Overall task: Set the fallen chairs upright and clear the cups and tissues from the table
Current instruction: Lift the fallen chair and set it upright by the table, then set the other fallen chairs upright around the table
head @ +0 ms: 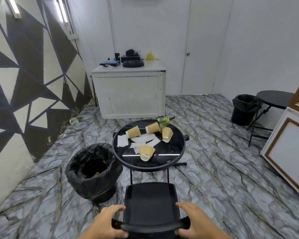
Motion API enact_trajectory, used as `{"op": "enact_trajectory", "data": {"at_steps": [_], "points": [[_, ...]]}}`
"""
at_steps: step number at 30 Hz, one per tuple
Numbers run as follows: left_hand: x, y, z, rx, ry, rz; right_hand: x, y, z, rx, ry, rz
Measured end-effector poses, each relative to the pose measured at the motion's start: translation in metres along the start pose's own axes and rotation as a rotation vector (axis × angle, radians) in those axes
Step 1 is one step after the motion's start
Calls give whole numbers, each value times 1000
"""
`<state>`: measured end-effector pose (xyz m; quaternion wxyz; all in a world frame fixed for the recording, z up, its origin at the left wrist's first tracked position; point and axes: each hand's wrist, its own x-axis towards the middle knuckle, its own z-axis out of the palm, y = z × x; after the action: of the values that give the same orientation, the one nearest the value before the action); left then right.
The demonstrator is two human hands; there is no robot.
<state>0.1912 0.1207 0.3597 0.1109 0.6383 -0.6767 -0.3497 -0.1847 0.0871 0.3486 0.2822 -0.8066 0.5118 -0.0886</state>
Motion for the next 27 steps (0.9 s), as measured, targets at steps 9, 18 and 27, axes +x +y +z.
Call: {"op": "enact_trajectory", "data": {"at_steps": [9,18,27], "points": [[4,61,-64,-75,142,85,16,-42,-77,-10,151,7],[34,127,-80,-42,184,135,46,-50,-127,-46,271,-25],[81,211,-77,59,209,176,53,14,-193,-73,354,-15]]}}
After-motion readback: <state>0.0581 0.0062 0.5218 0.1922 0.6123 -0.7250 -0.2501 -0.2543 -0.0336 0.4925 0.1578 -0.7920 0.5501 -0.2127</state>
